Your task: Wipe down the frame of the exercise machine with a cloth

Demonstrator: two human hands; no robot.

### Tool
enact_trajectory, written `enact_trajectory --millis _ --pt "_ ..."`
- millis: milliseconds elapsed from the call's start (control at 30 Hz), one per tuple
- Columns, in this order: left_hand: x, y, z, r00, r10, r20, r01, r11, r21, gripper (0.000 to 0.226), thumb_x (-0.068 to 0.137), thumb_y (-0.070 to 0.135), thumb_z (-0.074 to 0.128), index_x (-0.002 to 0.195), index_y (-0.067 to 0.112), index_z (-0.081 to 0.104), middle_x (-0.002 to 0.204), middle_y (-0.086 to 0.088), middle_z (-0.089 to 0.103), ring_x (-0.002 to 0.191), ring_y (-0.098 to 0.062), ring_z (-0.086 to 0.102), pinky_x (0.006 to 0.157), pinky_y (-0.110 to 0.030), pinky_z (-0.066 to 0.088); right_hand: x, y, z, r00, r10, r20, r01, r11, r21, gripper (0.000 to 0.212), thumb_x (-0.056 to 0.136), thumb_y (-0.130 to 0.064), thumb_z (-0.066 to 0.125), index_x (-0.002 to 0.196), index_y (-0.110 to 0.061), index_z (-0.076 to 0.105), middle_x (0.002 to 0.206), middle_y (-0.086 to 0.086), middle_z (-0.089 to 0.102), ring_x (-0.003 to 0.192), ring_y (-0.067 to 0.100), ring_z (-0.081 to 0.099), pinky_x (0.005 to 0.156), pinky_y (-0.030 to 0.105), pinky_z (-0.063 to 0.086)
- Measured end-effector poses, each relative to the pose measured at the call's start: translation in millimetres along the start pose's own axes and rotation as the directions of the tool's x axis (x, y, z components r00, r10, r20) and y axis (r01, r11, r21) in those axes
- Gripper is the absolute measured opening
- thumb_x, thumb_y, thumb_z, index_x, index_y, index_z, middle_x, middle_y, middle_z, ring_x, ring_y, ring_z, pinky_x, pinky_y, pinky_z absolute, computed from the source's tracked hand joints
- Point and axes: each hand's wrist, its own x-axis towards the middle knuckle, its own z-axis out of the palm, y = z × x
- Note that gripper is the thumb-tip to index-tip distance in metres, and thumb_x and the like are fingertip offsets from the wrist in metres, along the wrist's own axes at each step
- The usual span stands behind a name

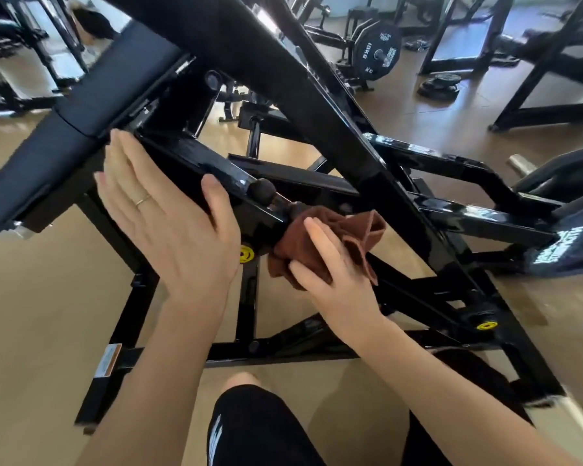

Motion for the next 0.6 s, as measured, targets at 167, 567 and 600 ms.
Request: enact_trajectory --millis 167,567,600 --pt "-29.0 5.5 19.2 0.954 0.27 -0.126 -0.278 0.96 -0.044 0.05 0.099 0.018 0.051 0.144 -0.004 0.046 0.151 -0.032 0.041 0.144 -0.046 0.037 0.121 -0.062 0.026 -63.8 42.5 -1.8 0.95 0.274 0.147 -0.279 0.96 0.015 0.074 0.078 -0.09 0.048 0.146 -0.068 0.027 0.143 -0.046 0.033 0.133 -0.016 0.035 0.107 0.032 0.043" --pt "-121.2 120.1 107.0 0.204 0.434 0.878 -0.843 0.534 -0.068 0.057 0.109 0.048 0.023 0.123 0.014 0.067 0.126 -0.011 0.068 0.123 -0.032 0.06 0.115 -0.049 0.035 -142.7 100.7 -5.1 0.821 0.566 -0.068 -0.566 0.824 0.026 0.051 0.086 0.002 0.075 0.123 -0.021 0.049 0.152 0.003 0.034 0.131 0.039 0.053 0.104 0.05 0.052" --pt "-126.6 127.0 112.6 0.176 0.439 0.881 -0.846 0.525 -0.092 0.053 0.11 0.044 0.025 0.119 0.015 0.068 0.118 -0.009 0.07 0.115 -0.03 0.063 0.109 -0.048 0.041 -143.3 102.3 -4.0 0.801 0.596 -0.061 -0.594 0.803 0.052 0.051 0.088 0.002 0.073 0.125 -0.023 0.048 0.152 0.0 0.034 0.132 0.036 0.052 0.106 0.05 0.051"
